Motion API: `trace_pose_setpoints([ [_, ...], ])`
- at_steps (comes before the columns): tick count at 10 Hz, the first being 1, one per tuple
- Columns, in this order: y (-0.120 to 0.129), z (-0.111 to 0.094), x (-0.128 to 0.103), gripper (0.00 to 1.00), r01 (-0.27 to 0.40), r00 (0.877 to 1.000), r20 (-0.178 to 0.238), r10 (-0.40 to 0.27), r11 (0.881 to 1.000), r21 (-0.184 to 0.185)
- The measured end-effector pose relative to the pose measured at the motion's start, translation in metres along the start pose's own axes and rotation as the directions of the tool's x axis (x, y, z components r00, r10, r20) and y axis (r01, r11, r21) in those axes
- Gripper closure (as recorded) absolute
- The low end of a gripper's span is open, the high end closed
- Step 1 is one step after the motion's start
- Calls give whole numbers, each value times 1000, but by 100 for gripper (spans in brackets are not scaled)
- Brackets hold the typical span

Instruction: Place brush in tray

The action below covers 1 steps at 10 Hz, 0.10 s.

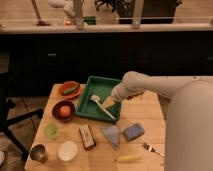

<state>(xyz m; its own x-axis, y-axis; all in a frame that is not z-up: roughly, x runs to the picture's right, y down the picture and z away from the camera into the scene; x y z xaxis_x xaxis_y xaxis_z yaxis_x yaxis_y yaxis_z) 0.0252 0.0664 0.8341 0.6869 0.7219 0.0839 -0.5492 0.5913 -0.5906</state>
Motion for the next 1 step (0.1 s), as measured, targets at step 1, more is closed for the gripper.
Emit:
trace_pose_setpoints([
  [1, 0, 0, 0, 20, 0, 1000, 0, 0, 1000, 0],
])
